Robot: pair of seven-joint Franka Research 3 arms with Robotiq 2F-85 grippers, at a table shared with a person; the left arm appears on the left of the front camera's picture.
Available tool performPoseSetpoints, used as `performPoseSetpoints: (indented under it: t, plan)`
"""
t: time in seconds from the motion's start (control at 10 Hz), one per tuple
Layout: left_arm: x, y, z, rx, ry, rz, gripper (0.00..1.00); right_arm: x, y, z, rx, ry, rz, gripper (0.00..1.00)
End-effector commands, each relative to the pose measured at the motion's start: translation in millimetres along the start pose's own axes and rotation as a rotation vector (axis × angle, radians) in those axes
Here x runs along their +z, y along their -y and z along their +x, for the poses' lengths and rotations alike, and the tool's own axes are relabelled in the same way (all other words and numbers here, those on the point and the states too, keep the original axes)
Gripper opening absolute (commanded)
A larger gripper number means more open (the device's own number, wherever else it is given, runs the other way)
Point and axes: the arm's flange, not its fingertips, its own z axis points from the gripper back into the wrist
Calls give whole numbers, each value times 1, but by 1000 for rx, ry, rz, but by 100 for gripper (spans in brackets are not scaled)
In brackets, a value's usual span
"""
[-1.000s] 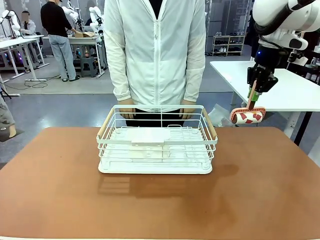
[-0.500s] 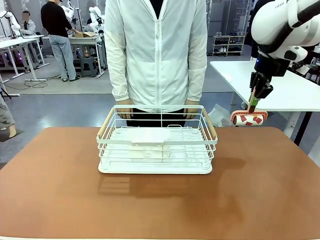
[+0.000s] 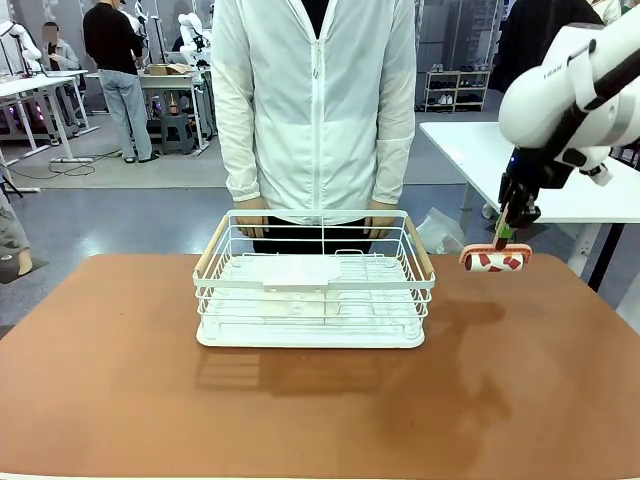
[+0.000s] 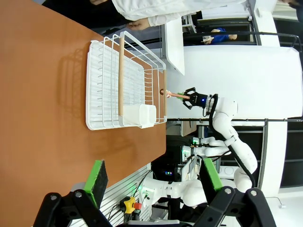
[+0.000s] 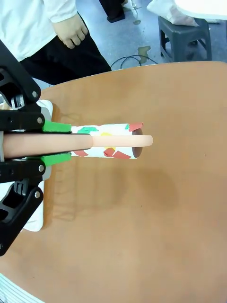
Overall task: Clean the table.
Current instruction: Place the Lint Roller down when the Dish drying rack is positioned in the middle of the table.
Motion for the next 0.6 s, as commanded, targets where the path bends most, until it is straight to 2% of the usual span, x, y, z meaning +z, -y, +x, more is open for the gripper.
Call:
performPoseSetpoints:
  t: [0.0, 0.3, 0.5]
  plan:
    - [3, 0, -2, -4, -1, -8, 100, -19, 20, 3, 6, -1, 79, 21]
    - [3, 0, -2, -4, -1, -8, 100, -41, 46, 6, 21, -44, 178, 21]
    - [3, 0, -2, -4, -1, -8, 100, -44, 56, 8, 39, -60, 180, 21]
